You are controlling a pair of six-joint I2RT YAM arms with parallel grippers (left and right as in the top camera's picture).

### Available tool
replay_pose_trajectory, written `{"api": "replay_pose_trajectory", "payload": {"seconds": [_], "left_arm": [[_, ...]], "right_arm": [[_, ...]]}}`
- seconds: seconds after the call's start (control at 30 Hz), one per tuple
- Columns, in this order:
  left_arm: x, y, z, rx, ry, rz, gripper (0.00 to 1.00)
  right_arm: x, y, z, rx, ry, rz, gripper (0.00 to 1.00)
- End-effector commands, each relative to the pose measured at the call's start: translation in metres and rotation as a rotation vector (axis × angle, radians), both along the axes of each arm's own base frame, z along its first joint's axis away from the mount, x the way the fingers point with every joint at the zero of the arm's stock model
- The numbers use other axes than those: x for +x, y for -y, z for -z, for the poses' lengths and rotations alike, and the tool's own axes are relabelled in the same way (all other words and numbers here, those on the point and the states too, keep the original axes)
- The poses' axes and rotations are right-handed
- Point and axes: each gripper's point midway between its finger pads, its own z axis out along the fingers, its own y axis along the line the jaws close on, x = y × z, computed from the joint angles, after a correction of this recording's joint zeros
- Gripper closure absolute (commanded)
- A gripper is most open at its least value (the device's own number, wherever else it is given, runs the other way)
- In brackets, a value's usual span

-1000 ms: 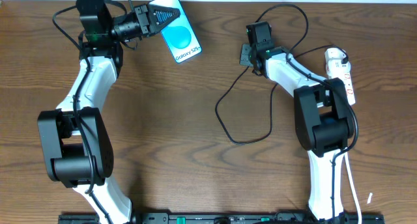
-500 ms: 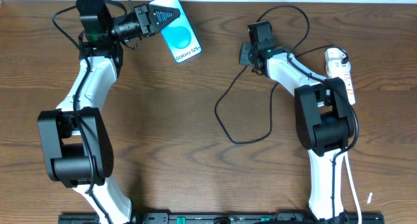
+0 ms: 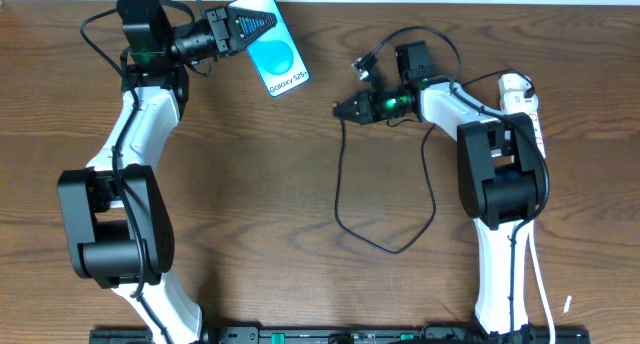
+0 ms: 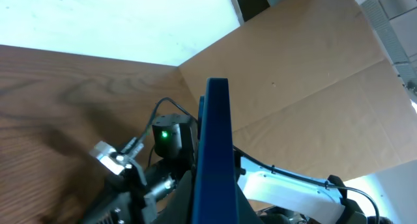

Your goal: Plug charger to phone and switch on socket

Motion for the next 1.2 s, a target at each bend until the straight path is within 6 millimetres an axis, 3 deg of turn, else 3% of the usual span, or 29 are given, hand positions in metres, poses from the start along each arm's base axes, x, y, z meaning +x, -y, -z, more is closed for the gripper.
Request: {"api": "replay_pose_trajectory", "payload": {"seconds": [0.0,0.23,0.63,0.87,1.17], "left_arm": [[-0.007,0.0,-0.023,0.002,0.057,0.005,0.93],[-0.006,0.0,-0.023,0.003,0.059,0.004,0.93],[-0.005,-0.001,-0.023,0.003,0.059,-0.007,0.93],[0.0,-0.003,-0.023,0.004,0.06,-0.038,0.93],[0.007,-0.006,-0.023,0.004,0.061,-0.082,0.93]], "right_arm": [[-0.024,-0.009,-0.043,0.269,0.077,-0.18,0.99],[-0.041,-0.011,-0.076,0.466,0.113,-0.286,0.99],[-0.043,-0.016,-0.077,0.469,0.118,-0.3,0.99],[-0.052,-0.03,-0.081,0.468,0.083,-0.326,0.99],[-0.061,-0.046,-0.127,0.484,0.185,-0.387,0.99]]}}
